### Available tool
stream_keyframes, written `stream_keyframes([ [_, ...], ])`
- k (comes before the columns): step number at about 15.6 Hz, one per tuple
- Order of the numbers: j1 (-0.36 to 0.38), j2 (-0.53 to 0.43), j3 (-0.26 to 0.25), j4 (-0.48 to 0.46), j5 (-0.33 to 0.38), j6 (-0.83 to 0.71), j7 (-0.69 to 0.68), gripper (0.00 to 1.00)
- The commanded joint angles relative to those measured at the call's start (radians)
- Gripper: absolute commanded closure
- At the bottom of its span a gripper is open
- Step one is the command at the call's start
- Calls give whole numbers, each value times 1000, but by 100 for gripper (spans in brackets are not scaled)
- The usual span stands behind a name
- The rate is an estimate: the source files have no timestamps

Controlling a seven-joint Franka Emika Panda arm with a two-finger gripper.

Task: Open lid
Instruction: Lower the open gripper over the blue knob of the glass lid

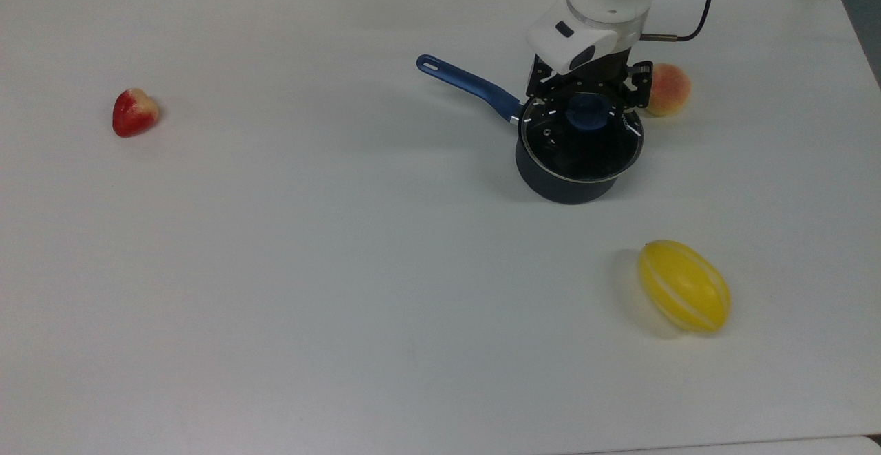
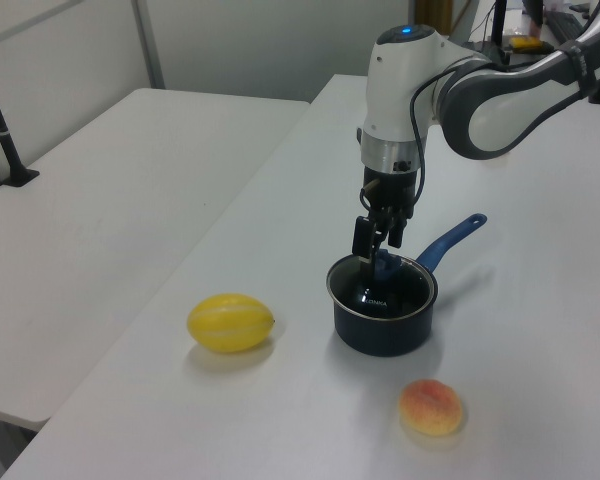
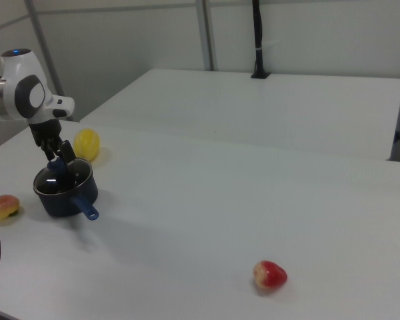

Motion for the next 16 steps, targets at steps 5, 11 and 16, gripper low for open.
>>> stream_keyframes([
  [5, 13, 2, 15, -12, -43, 26, 21, 19],
  [11, 13, 2, 15, -14, -58, 25, 6, 97],
  [16, 10, -10, 15, -14, -57, 14, -5, 100],
])
